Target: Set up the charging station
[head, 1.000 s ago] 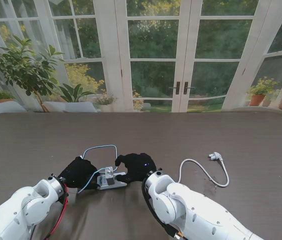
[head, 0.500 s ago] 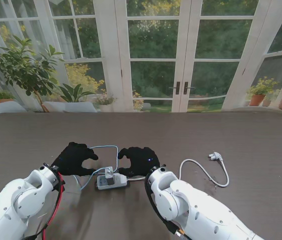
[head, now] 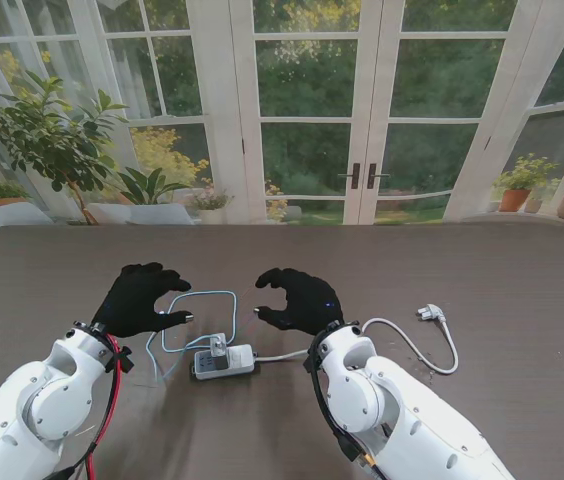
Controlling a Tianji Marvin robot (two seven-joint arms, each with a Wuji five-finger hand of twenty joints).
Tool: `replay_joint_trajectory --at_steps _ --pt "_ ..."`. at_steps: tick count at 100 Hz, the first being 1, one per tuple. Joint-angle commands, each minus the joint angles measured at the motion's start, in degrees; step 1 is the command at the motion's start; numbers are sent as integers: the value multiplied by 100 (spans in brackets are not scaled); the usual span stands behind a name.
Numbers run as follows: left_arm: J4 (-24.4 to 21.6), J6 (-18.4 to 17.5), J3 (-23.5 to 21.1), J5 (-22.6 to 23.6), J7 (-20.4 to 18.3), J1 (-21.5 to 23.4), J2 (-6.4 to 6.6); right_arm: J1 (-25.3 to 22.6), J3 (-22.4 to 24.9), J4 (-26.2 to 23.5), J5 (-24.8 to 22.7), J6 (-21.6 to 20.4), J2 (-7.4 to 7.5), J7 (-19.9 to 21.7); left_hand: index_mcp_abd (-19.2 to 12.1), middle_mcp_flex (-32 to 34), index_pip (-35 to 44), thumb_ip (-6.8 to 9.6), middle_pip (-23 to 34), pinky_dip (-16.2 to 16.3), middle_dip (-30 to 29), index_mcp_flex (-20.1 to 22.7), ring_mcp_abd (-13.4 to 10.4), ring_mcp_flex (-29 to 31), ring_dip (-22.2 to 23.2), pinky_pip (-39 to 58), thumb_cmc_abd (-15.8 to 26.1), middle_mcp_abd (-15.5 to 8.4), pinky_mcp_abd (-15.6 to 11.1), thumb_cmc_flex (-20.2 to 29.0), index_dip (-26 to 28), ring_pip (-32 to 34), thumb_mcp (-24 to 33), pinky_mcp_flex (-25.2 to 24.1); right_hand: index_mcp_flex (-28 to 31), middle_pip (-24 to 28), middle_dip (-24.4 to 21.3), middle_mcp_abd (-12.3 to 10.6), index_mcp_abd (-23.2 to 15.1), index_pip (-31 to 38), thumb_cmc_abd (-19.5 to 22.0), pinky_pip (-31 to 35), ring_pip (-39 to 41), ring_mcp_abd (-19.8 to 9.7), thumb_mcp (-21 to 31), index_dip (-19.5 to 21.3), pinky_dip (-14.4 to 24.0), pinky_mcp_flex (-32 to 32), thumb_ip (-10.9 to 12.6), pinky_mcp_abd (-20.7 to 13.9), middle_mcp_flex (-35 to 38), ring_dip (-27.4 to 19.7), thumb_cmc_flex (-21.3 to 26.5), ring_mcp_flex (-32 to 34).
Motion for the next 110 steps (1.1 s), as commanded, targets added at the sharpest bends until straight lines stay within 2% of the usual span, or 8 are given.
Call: replay_joint_trajectory --at_steps 1,26,54,74,110 --pt "-104 57 -33 -74 -78 100 -85 -140 93 -124 91 -59 33 37 -86 -247 -104 239 -79 -70 -94 -138 -73 -119 -88 -168 200 -85 -112 -20 -42 -158 -101 -133 -157 -25 -82 -83 -40 104 -209 -96 -99 36 165 -45 -111 -106 -133 249 -154 -80 49 -153" --pt "-189 44 0 -450 334 266 -226 -561 636 -348 524 -414 27 -32 -75 -355 -135 244 -114 -100 -147 -212 -74 -214 -131 -340 188 -69 -111 33 -48 -241 -162 -179 -244 -65 -124 -149 -102 119 -321 -257 -318 123 151 -33 -124 -247 -190 312 -330 -199 5 -391" --pt "-112 -71 137 -801 574 318 -330 -780 953 -158 996 -897 -43 -209 -42 -446 -164 255 -139 -153 -200 -268 -109 -296 -183 -622 196 -60 -137 85 -53 -333 -229 -212 -113 -22 -145 -131 -76 207 -480 -434 -410 147 322 2 -92 -340 -218 363 -286 -267 69 -466" --pt "-70 -103 173 -963 748 352 -393 -862 1071 -163 1059 -965 -49 -255 -21 -439 -164 259 -132 -153 -214 -260 -84 -298 -194 -764 181 -58 -102 114 -51 -347 -249 -181 -14 -12 -157 -115 -65 221 -492 -481 -409 153 371 9 -60 -346 -241 365 -253 -276 62 -472" --pt "-156 -11 189 -1022 801 440 -415 -953 1116 -236 1081 -934 -42 -245 -6 -436 -153 262 -128 -94 -222 -230 -67 -277 -196 -896 194 -70 -78 127 -42 -357 -291 -148 25 -29 -177 -111 -49 193 -467 -579 -422 188 355 4 -18 -413 -252 356 -242 -287 46 -515"
